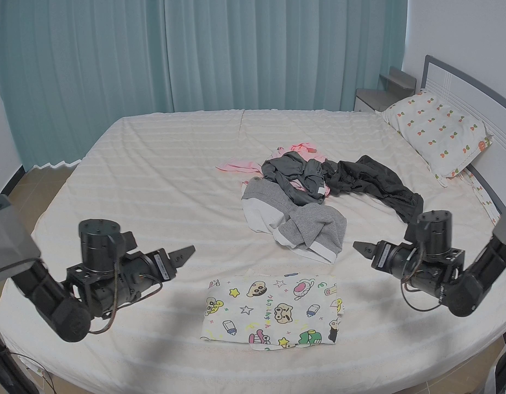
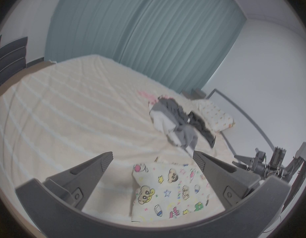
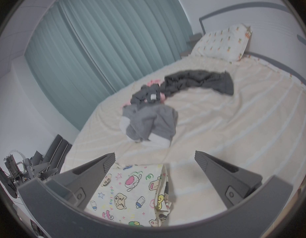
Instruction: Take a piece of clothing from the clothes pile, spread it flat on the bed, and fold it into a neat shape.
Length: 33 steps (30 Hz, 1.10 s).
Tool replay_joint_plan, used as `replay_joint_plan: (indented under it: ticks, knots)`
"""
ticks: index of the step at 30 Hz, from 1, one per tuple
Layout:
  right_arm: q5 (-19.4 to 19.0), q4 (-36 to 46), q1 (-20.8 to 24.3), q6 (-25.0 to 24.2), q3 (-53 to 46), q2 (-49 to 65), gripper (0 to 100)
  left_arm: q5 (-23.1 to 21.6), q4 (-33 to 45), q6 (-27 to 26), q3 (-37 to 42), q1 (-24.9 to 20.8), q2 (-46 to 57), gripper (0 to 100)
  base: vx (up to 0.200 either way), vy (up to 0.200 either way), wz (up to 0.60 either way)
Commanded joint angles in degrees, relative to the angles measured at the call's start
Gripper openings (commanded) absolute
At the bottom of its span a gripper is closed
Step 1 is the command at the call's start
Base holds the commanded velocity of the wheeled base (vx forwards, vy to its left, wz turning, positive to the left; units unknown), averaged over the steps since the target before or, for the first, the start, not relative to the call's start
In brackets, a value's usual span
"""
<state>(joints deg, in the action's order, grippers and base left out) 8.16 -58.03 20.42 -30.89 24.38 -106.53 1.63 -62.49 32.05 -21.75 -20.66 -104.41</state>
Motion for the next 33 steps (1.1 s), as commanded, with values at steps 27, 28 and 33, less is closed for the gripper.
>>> replay_joint_plan:
  ticks: [27,28,33]
  knots:
    - [5.2,58.29,-18.66,19.82,-13.22,91.33,100,22.36,50.62,-22.91,11.99,1.94,77.08,100,0.0,0.0,0.0]
    - [5.12,58.47,-18.84,20.08,-13.22,91.68,100,22.36,50.89,-23.08,11.9,1.94,77.25,100,0.0,0.0,0.0]
    - [3.45,64.44,-22.7,27.02,-13.22,100.47,100,22.45,58.62,-23.44,9.36,2.91,79.89,100,0.0,0.0,0.0]
